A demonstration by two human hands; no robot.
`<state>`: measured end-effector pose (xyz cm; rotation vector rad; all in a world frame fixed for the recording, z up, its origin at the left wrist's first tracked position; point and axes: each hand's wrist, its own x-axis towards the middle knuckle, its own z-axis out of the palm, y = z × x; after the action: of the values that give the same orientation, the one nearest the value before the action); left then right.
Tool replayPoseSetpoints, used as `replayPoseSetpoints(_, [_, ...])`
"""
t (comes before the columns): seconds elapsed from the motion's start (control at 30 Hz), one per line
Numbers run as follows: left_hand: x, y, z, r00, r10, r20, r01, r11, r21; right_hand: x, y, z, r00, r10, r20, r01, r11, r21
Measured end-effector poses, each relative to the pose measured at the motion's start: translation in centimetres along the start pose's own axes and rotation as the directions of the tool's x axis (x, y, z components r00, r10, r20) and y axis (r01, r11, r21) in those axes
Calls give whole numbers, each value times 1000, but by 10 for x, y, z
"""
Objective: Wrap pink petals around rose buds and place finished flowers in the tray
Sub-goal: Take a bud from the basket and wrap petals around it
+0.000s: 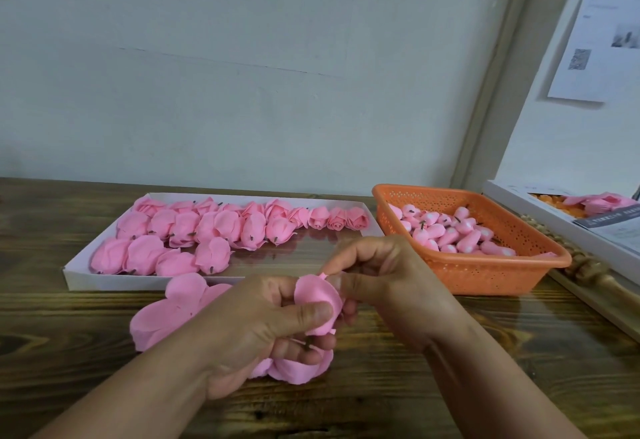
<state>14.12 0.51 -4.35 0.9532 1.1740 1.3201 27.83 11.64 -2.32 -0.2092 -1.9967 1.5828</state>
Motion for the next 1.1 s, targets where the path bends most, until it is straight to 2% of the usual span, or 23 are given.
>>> replayPoseSetpoints(0.23, [-3, 0, 8, 997, -37, -66, 29, 993, -118, -1, 1, 0, 999, -39, 30, 37, 997, 74])
replayPoseSetpoints(0.37, [-4, 3, 4, 995, -96, -9, 96, 995, -12, -3, 0, 0, 993, -31, 111, 24, 998, 63])
replayPoseSetpoints(0.5, [-5, 6, 0, 992, -124, -12, 124, 988, 86, -5, -4, 0, 983, -8, 181, 26, 995, -97])
replayPoseSetpoints(0.57, [-5, 6, 2, 994, -98, -53, 104, 989, 108, -5, -4, 1, 987, 5, 161, 18, 989, -147])
replayPoseSetpoints(0.63, [-4, 5, 8, 983, -29, -181, 45, 995, 86, -6, -3, 1, 994, 9, 107, 7, 989, -149])
replayPoseSetpoints(0.7, [-4, 2, 13, 941, 79, -328, -51, 994, 93, -5, -2, 1, 999, 4, 50, 4, 989, -146])
replayPoseSetpoints(0.8, [-3, -7, 18, 870, 232, -436, -154, 966, 209, -3, 2, 1, 1000, 5, -6, -6, 986, -166])
replayPoseSetpoints(0.87, [-3, -11, 19, 836, 294, -462, -201, 949, 241, -2, 3, 1, 999, 12, -32, -17, 984, -175])
replayPoseSetpoints(0.93, [-5, -12, 20, 836, 309, -454, -233, 948, 216, -2, 4, 0, 999, 15, -42, -22, 985, -173])
replayPoseSetpoints(1.1, [-7, -14, 20, 909, 223, -352, -211, 975, 72, 0, 5, -1, 999, 10, -35, -17, 978, -209])
